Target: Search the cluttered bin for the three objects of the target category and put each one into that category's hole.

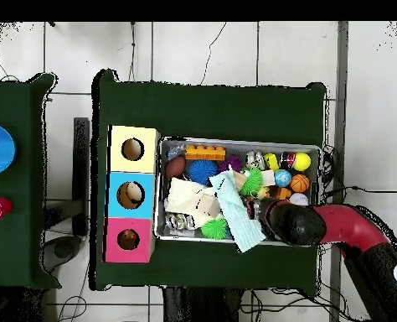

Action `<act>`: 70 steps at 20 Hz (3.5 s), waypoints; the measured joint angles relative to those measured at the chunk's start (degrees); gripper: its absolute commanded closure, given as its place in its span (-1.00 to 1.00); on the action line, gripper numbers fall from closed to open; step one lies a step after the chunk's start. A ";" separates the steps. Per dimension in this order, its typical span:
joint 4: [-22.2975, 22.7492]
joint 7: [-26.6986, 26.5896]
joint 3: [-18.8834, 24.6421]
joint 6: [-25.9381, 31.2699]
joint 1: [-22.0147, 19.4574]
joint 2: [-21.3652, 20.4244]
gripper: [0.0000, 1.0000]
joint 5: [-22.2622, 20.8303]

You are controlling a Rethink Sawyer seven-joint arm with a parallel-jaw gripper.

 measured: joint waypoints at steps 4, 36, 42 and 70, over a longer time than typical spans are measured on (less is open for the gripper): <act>-0.07 0.00 0.27 0.05 0.00 -0.05 -1.00 -0.08; -3.79 0.00 0.36 -1.46 0.61 3.06 -1.00 -9.61; -3.84 0.00 0.40 -1.48 0.78 0.68 -1.00 -9.75; -5.81 0.00 0.49 -7.07 3.83 0.50 -1.00 -14.11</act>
